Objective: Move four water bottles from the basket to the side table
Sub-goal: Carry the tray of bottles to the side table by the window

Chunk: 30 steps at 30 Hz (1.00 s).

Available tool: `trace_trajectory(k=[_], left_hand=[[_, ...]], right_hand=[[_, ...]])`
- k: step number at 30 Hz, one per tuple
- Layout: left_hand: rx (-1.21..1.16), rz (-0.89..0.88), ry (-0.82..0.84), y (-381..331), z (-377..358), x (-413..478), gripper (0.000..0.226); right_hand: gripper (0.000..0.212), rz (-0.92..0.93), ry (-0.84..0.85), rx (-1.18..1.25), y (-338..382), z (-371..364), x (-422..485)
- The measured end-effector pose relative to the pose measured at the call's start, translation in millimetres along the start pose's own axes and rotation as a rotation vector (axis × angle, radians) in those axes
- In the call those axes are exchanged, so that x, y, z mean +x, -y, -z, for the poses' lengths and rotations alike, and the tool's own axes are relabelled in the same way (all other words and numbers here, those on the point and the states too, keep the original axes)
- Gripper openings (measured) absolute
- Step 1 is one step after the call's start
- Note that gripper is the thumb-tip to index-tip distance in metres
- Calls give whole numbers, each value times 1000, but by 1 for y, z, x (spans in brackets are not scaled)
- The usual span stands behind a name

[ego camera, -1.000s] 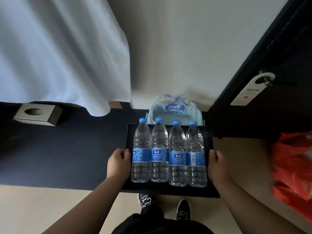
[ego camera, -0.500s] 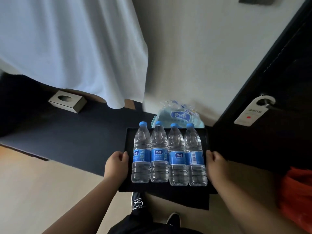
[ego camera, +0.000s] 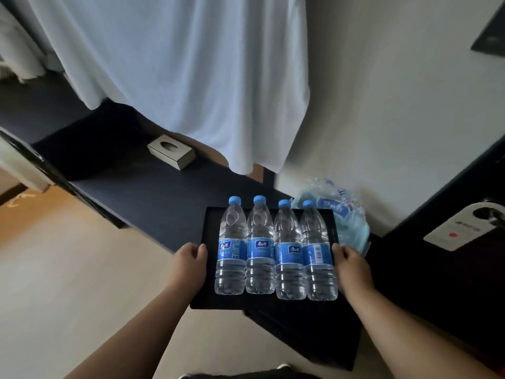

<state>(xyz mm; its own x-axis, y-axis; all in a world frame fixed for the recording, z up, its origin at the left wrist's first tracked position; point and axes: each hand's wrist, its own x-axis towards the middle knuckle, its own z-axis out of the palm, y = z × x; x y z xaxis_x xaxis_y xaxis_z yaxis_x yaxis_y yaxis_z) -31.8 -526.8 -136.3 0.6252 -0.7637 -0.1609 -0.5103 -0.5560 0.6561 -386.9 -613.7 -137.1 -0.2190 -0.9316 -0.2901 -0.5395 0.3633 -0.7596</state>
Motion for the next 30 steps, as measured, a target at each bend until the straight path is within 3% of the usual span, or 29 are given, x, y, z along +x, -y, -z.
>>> trace_trajectory(k=[14,30], left_hand=[[-61,128,-212,125,129,0,34],[-63,385,-437,335,322,-45,32]], right_hand=[[42,209,238,-64,106,-120,-67],[46,483,529,-198,217,-340,-229]])
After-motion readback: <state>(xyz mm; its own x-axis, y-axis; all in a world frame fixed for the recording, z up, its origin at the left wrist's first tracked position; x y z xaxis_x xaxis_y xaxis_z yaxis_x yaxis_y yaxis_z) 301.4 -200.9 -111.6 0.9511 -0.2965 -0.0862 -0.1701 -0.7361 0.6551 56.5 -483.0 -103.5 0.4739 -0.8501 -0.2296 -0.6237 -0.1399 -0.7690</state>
